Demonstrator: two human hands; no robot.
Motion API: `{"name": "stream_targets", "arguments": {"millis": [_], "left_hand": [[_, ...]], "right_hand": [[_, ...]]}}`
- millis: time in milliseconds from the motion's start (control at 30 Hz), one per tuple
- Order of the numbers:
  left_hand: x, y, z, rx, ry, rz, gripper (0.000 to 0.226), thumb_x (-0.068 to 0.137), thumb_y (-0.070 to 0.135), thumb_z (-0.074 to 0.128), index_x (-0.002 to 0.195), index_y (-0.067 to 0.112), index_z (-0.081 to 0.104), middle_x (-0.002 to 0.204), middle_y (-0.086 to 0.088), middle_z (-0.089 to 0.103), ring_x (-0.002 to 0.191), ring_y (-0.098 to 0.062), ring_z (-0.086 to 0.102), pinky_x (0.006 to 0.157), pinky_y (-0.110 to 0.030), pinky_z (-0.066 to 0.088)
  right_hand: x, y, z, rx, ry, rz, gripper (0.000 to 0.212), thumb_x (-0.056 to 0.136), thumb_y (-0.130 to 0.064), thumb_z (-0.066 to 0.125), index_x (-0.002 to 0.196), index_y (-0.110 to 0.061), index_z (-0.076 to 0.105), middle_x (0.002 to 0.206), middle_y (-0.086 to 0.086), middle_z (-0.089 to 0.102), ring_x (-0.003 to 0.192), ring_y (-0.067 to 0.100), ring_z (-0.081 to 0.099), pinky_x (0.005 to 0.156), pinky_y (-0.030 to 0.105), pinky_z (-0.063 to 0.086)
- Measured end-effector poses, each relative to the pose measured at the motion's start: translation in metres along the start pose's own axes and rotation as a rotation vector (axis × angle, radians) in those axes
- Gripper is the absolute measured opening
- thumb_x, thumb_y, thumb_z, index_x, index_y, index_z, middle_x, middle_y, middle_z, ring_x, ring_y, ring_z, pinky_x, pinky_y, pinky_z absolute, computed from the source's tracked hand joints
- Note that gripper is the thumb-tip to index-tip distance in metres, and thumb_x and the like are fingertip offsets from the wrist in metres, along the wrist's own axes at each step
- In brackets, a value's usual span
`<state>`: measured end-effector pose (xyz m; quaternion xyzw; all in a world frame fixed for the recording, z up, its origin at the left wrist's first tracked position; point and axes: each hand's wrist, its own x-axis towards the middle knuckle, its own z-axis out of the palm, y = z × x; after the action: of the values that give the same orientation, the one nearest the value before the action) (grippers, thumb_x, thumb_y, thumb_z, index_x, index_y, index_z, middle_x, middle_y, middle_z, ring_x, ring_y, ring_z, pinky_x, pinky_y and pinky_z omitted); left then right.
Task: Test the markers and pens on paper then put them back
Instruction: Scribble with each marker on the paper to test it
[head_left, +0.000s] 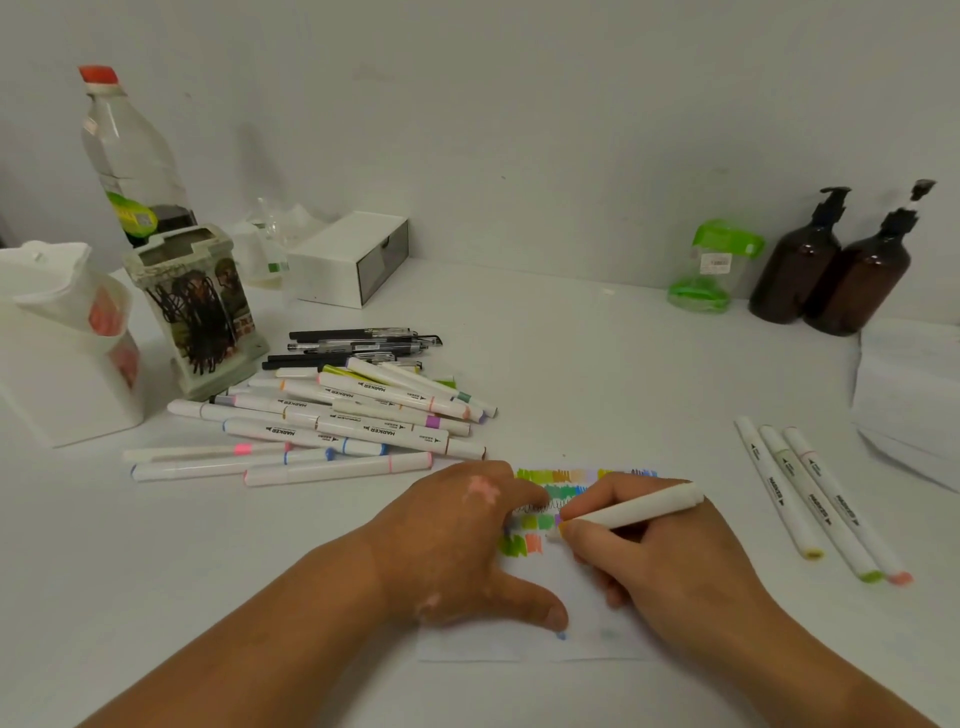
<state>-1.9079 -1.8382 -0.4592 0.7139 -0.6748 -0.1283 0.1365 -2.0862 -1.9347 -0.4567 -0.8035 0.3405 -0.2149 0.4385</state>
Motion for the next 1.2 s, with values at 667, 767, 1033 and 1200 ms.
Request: {"name": "stream_targets", "arguments": {"millis": [667, 767, 1033, 1200], "left_hand": [[0.0018, -0.0034, 0.0025, -0.042, 0.032, 0.016, 0.096, 0.056, 0.085, 0.069, 0.137, 0.035, 0.051, 0.099, 0.021, 0.048, 0.087, -0.003, 0.047, 0.076, -0.021, 0.039], [0.0014, -0.0037, 0.0021, -0.048, 0.032, 0.016, 0.097, 0.056, 0.085, 0.069, 0.137, 0.035, 0.051, 0.099, 0.021, 0.049, 0.087, -0.003, 0.048, 0.076, -0.021, 0.041], [0.0014, -0.0027, 0.0017, -0.04, 0.023, 0.013, 0.1, 0.055, 0.087, 0.067, 0.139, 0.035, 0.05, 0.111, 0.019, 0.057, 0.09, -0.003, 0.049, 0.078, -0.021, 0.042], [0.0017, -0.0019, 0.0014, -0.024, 0.018, -0.005, 0.101, 0.055, 0.087, 0.068, 0.14, 0.035, 0.049, 0.112, 0.018, 0.057, 0.091, -0.004, 0.05, 0.081, -0.021, 0.043]], "right_hand": [[0.0016, 0.0005, 0.0019, -0.117, 0.004, -0.006, 0.014, 0.079, -0.02, 0.074, 0.075, -0.033, 0.075, 0.061, -0.012, 0.068, 0.051, 0.003, 0.058, 0.046, 0.013, 0.039], [0.0021, 0.0008, 0.002, -0.114, 0.006, 0.001, 0.013, 0.079, -0.02, 0.074, 0.074, -0.032, 0.075, 0.059, -0.012, 0.068, 0.049, 0.003, 0.058, 0.045, 0.013, 0.039], [0.0017, 0.0005, 0.0015, -0.09, -0.01, 0.026, 0.015, 0.079, -0.018, 0.072, 0.076, -0.032, 0.073, 0.055, -0.005, 0.067, 0.042, 0.01, 0.061, 0.043, 0.016, 0.042], [0.0022, 0.0009, 0.0017, -0.103, 0.006, 0.025, 0.016, 0.08, -0.02, 0.071, 0.076, -0.035, 0.071, 0.059, -0.008, 0.068, 0.045, 0.01, 0.062, 0.045, 0.017, 0.045]]}}
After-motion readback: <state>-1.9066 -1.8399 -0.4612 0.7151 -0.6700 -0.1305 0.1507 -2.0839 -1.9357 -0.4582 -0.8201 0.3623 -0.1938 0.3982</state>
